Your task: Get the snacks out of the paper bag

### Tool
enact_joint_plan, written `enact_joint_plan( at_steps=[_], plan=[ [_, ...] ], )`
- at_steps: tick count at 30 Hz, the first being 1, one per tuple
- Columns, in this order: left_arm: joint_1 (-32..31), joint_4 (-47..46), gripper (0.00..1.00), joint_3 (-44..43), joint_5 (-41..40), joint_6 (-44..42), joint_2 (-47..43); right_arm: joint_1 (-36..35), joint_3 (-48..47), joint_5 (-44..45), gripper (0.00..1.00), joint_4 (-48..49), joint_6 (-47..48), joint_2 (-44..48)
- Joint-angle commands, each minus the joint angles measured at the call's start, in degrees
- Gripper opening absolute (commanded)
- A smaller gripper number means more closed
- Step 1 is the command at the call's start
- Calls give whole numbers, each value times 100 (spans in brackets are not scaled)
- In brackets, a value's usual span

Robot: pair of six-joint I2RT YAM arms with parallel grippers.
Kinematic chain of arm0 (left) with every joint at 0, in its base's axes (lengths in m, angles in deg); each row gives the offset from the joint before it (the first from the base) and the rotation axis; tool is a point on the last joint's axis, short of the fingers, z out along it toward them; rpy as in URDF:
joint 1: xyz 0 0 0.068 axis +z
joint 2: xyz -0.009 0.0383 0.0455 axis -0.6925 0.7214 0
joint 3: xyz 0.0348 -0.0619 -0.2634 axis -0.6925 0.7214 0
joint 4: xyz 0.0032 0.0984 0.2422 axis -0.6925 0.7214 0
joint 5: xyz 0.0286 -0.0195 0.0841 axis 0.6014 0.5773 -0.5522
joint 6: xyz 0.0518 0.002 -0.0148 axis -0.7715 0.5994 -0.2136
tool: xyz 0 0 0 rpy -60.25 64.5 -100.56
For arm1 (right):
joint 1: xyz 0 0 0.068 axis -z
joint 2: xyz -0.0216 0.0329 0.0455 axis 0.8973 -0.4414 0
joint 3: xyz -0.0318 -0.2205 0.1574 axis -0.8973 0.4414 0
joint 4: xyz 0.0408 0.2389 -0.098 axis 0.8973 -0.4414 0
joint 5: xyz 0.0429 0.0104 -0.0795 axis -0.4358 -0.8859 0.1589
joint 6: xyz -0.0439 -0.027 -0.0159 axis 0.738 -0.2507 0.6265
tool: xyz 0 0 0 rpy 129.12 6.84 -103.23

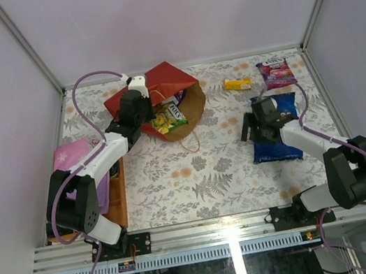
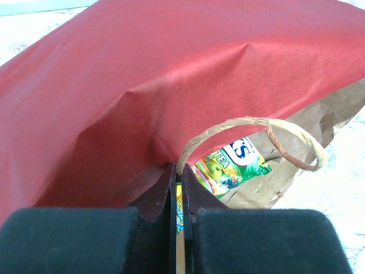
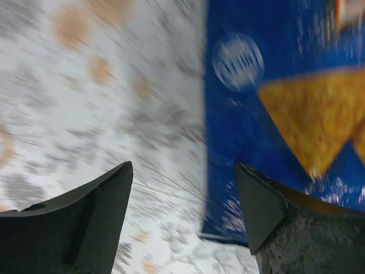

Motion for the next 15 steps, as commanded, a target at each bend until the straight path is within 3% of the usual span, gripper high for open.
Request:
enact_joint_plan(
  at_steps=[1, 5, 15],
  plan=[
    [78, 29, 0, -37, -109, -95, -100, 27, 708, 172, 78, 22, -692, 457],
    [73, 32, 0, -42, -107, -96, -89, 131, 1037, 283, 79, -108, -666, 667],
    [78, 52, 0, -57, -102, -96, -99, 1365, 1153, -231, 82, -259, -345, 522]
  ],
)
